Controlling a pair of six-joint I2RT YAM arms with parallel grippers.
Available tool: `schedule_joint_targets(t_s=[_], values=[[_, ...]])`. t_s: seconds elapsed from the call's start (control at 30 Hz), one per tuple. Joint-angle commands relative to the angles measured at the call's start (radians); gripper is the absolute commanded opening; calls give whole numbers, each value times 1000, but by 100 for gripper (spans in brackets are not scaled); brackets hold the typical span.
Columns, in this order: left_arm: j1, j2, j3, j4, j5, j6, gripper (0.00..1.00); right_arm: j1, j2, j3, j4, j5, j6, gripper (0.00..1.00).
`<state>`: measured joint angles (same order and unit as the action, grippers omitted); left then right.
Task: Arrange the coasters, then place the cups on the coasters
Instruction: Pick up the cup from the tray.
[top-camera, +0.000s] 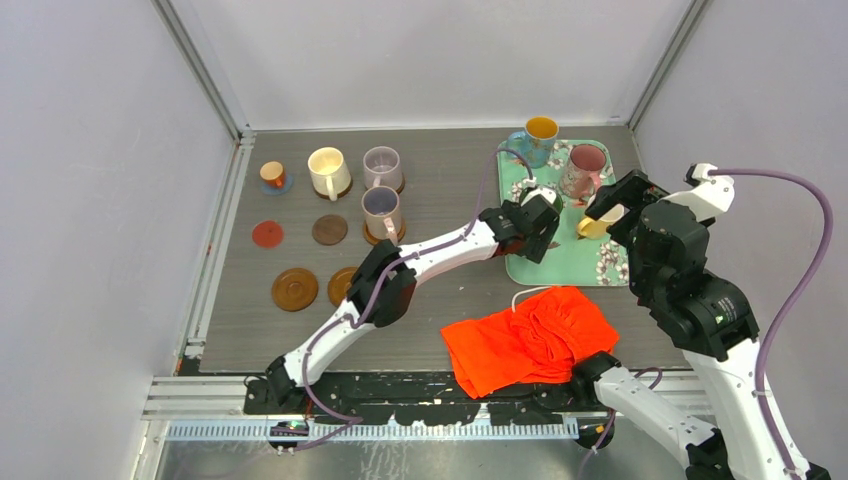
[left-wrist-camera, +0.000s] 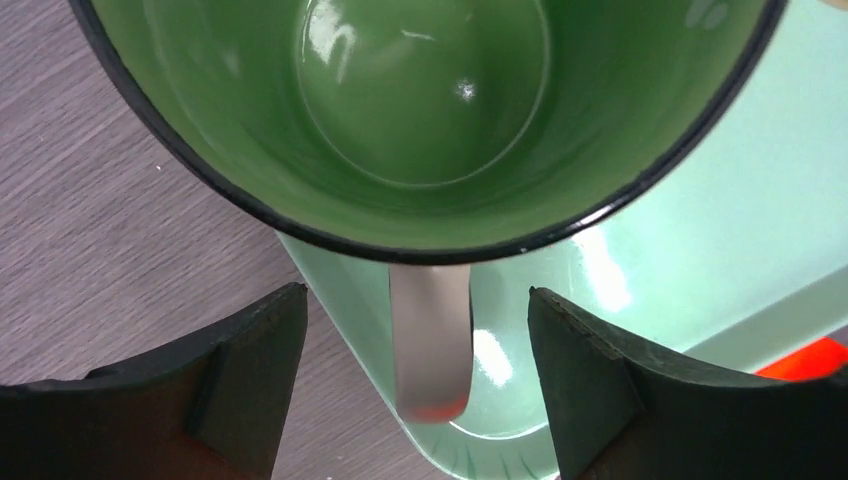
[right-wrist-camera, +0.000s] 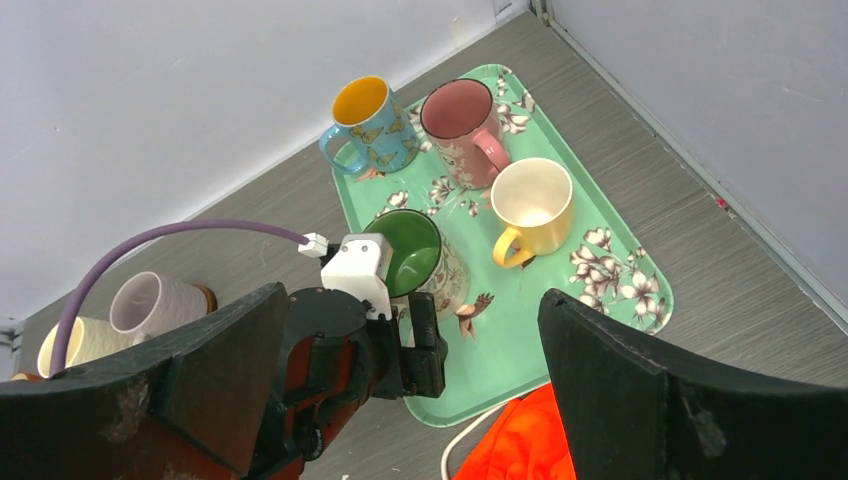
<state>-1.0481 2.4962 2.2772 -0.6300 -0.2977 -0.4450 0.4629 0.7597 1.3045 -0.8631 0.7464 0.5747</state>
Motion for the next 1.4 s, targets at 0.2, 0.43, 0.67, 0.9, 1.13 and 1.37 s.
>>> schedule_joint_targets(t_s=[0.2,0.43,0.67,0.9,1.13,1.37], values=[[-6,52,83,21,-67,62,69,-1,12,36,19,-7,-44,100],[-6,79,108,40,-66,77,62,-1,17,33,19,-12,-44,100],[-5,90,116,57,-62,79,57,0,23,35,15,-15,-47,100],[-6,97,117,73,-45,84,45,-1,25,30,12,-16,-47,100],[-2,71,102,109,-27,117,26,-1,23,27,12,-16,-47,100],[-2,5,34,185,-33,160,0,-1,26,25,12,-18,-50,100]])
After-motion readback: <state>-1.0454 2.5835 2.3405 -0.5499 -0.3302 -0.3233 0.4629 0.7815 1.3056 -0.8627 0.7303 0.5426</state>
